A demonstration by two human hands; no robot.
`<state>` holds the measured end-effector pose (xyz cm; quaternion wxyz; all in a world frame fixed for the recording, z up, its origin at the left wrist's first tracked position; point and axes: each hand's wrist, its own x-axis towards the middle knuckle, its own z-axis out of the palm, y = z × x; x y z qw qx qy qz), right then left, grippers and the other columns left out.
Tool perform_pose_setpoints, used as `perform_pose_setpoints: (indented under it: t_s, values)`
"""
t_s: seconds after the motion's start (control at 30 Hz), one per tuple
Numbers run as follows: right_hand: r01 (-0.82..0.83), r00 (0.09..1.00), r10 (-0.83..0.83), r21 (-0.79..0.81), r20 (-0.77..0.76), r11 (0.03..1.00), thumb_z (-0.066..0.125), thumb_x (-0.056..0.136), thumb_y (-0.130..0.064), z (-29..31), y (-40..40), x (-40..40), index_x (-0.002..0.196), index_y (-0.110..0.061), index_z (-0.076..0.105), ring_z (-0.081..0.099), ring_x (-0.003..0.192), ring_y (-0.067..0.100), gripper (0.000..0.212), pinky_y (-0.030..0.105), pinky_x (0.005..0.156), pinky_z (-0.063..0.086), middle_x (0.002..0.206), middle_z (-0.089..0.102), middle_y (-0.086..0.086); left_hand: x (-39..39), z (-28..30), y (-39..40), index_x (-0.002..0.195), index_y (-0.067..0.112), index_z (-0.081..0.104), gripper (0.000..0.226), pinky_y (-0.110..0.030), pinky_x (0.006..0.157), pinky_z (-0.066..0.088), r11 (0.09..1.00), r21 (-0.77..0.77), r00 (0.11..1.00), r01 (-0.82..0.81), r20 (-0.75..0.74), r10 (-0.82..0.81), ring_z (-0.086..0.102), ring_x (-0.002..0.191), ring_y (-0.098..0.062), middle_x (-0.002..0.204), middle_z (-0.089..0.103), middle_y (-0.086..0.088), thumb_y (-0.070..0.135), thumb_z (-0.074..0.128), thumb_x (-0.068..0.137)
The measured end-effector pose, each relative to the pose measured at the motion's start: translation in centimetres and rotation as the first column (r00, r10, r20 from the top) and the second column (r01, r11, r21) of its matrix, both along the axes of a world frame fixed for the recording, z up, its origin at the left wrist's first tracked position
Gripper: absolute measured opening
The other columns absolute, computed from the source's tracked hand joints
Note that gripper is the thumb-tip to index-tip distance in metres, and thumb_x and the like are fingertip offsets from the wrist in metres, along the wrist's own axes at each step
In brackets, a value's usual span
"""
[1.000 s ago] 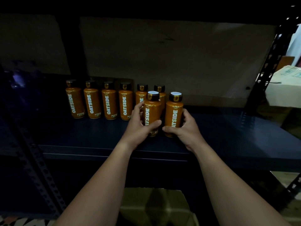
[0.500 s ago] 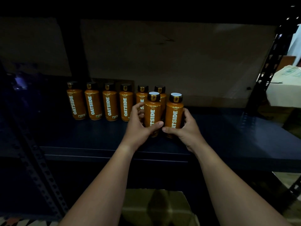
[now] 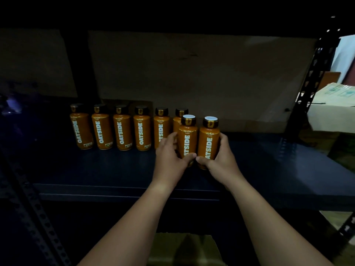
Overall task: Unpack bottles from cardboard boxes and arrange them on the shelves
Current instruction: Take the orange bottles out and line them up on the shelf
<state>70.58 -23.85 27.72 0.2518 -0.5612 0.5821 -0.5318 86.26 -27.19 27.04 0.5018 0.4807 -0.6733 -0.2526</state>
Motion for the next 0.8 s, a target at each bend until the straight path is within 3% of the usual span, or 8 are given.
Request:
perform_pose_setpoints:
  t_s: [0.13,0.2,0.33,0.43,0.53,0.63,0.8]
  values:
    - [0.085,0.996,-0.085,0.004,-0.022,0.996,0.083,0.081,-0.011,0.0,0.1,-2.4,0.154,-0.03,0.021,0.046,0.13,0.014,0.097,0.034,0.102,0.041,0.145,0.046,-0.005,-3.5,0.1,-0.4,0.132,0.022,0.054,0.072,-0.032,0.098,0.055,0.996,0.01,0.991,-0.084,-0.104,0.085,0.061,0.12,-0.012,0.132,0.061,0.002,0.024,0.093,0.071]
    - [0.114,0.993,-0.114,0.009,-0.016,0.993,0.081,0.083,-0.009,0.0,-0.2,-3.4,0.153,-0.029,0.021,0.047,0.124,0.013,0.094,0.032,0.097,0.041,0.14,0.046,-0.004,-5.2,-0.1,-0.8,0.13,0.021,0.057,0.07,-0.026,0.093,0.054,0.994,-0.01,0.988,-0.108,-0.108,0.106,0.062,0.115,-0.01,0.129,0.063,0.002,0.023,0.093,0.07]
    - [0.146,0.989,-0.146,0.033,-0.015,0.989,0.076,0.088,-0.007,-0.1,-1.4,-4.8,0.153,-0.027,0.02,0.047,0.115,0.011,0.088,0.031,0.09,0.041,0.131,0.046,-0.004,-7.5,-0.2,-1.9,0.127,0.02,0.061,0.063,-0.033,0.094,0.058,0.983,-0.048,0.983,-0.178,-0.056,0.176,0.063,0.116,-0.012,0.128,0.061,0.003,0.026,0.092,0.072]
    - [0.151,0.988,-0.148,0.066,-0.041,0.986,0.074,0.089,-0.006,0.1,-2.9,-5.2,0.155,-0.027,0.017,0.047,0.123,0.015,0.089,0.037,0.099,0.044,0.14,0.045,-0.001,-8.5,0.0,-2.9,0.122,0.018,0.062,0.058,-0.032,0.092,0.058,0.977,-0.079,0.98,-0.197,-0.032,0.195,0.063,0.113,-0.014,0.123,0.062,0.001,0.025,0.092,0.072]
    - [0.199,0.975,-0.19,0.077,-0.115,0.977,0.074,0.09,-0.011,0.2,-4.1,-5.1,0.158,-0.026,0.012,0.036,0.139,0.024,0.093,0.044,0.113,0.038,0.151,0.029,0.004,-8.8,0.0,-3.7,0.123,0.015,0.064,0.057,-0.031,0.091,0.058,0.974,-0.092,0.978,-0.208,0.002,0.209,0.064,0.11,-0.014,0.12,0.064,0.0,0.027,0.091,0.074]
    - [0.252,0.953,-0.239,0.054,-0.184,0.966,0.076,0.089,-0.017,-0.1,-4.9,-5.3,0.157,-0.025,0.015,0.027,0.141,0.024,0.091,0.041,0.114,0.031,0.148,0.023,0.004,-8.9,-0.3,-4.0,0.125,0.014,0.064,0.057,-0.031,0.091,0.058,0.965,-0.119,0.972,-0.232,0.016,0.235,0.065,0.11,-0.014,0.121,0.064,-0.001,0.028,0.089,0.076]
    - [0.254,0.956,-0.251,0.0,-0.155,0.967,0.076,0.088,-0.015,-0.8,-4.8,-5.2,0.158,-0.026,0.016,0.035,0.139,0.022,0.093,0.041,0.115,0.036,0.146,0.026,0.001,-9.1,-0.6,-3.9,0.124,0.017,0.063,0.056,-0.032,0.092,0.058,0.954,-0.132,0.962,-0.27,-0.003,0.272,0.064,0.113,-0.014,0.123,0.066,-0.001,0.028,0.089,0.076]
